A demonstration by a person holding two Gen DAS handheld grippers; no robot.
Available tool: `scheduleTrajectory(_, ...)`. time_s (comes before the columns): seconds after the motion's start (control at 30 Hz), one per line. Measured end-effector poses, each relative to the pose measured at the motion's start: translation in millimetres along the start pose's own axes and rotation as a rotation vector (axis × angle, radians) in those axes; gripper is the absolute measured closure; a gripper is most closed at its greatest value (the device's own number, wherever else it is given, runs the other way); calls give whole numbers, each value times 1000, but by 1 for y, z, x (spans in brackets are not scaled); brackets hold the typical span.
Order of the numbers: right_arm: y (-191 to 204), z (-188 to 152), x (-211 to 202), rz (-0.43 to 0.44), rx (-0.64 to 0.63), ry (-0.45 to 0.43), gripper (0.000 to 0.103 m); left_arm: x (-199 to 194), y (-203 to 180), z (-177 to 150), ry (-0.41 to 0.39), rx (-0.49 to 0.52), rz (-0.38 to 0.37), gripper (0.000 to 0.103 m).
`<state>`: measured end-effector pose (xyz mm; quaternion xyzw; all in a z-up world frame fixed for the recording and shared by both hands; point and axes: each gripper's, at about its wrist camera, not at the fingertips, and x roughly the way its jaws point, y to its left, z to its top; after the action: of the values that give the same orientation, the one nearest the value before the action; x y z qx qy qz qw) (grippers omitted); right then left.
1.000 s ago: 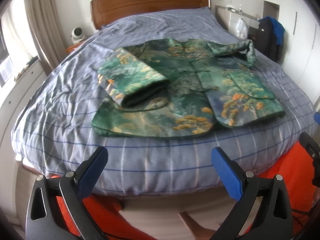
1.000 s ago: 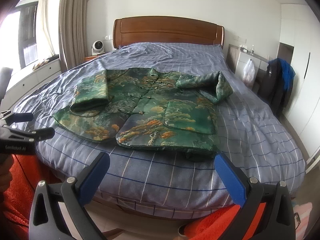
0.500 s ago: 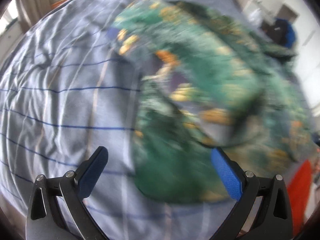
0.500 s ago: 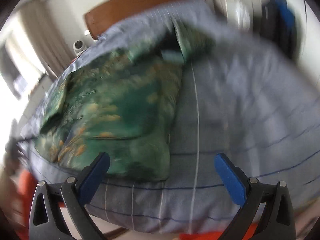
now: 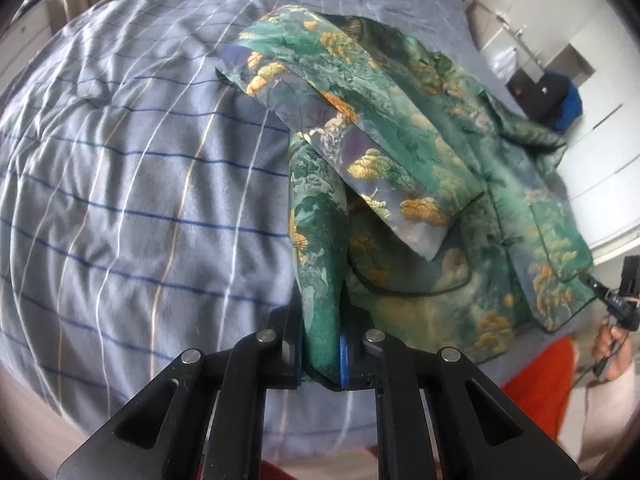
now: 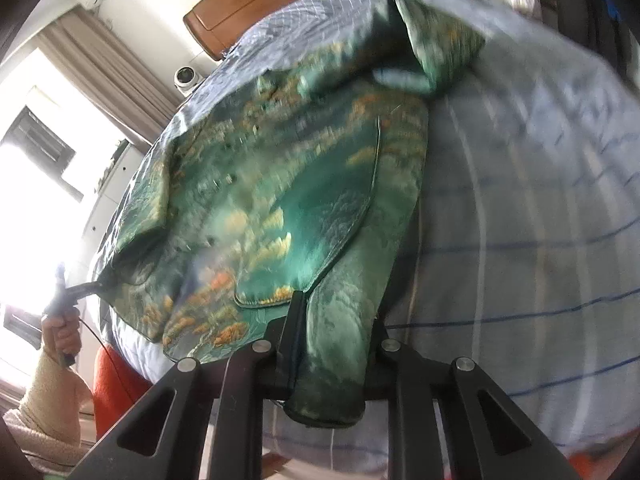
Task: Fold large clothes
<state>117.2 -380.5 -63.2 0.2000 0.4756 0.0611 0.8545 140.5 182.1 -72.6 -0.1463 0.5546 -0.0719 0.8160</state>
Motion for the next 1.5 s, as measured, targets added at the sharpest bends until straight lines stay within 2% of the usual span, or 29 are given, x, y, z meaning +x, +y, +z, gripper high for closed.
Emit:
scheduleTrajectory(0.07,0,9,-14,2,-18,0,55,3,8,-1,14,-27,-5,92)
scheduleTrajectory(0.1,-4,12,-18,7,3,-10,26,8,10,0,22,-40,-1,92)
scheduleTrajectory(0.13,-11,14,-20,24,35,-26,13,13,16,0,31,-66,-4,92)
scheduleTrajectory(0.2,-27,13,-21,67,99,-43,13,18,23,0,46,-105,-17,92)
scheduleTrajectory(0.33,-44,-10,-26,47,189,-57,13,24,26,1,45,-107,-24,92)
scheduleTrajectory(0.43,-60,-33,-29,25,231,-45,13,31,22,4,54,-95,-3,92)
scheduleTrajectory(0.5,-79,-43,-21,40,305,-34,13,37,20,4,59,-90,15,92)
scheduleTrajectory(0.6,-106,-46,0,129,439,-59,14,39,14,1,49,-66,44,92)
scheduleTrajectory(0.67,-112,-40,19,186,477,-54,22,34,11,0,36,-57,46,93)
scheduleTrajectory(0.7,-111,-36,25,194,471,-51,53,32,10,0,32,-56,43,93)
scheduleTrajectory(0.73,-103,-30,34,187,444,-38,90,26,9,-2,25,-51,38,93)
scheduleTrajectory(0.8,-87,-22,34,126,390,-14,91,14,5,-6,12,-33,32,93)
scheduleTrajectory(0.9,-58,-17,11,53,271,-17,92,-3,-1,-23,21,-11,32,93)
scheduleTrajectory(1.07,-32,-20,-19,-39,162,17,92,-8,-4,-55,48,14,69,93)
scheduleTrajectory(1.23,-41,-39,5,-121,179,96,92,19,9,-73,87,-62,73,93)
scheduleTrajectory(1.37,-49,-42,26,-171,197,87,92,34,10,-64,97,-53,97,93)
scheduleTrajectory(1.47,-44,-35,31,-210,173,70,92,37,-3,-60,83,1,163,81)
scheduleTrajectory(1.5,-42,-35,30,-224,158,64,91,38,-9,-62,78,10,178,71)
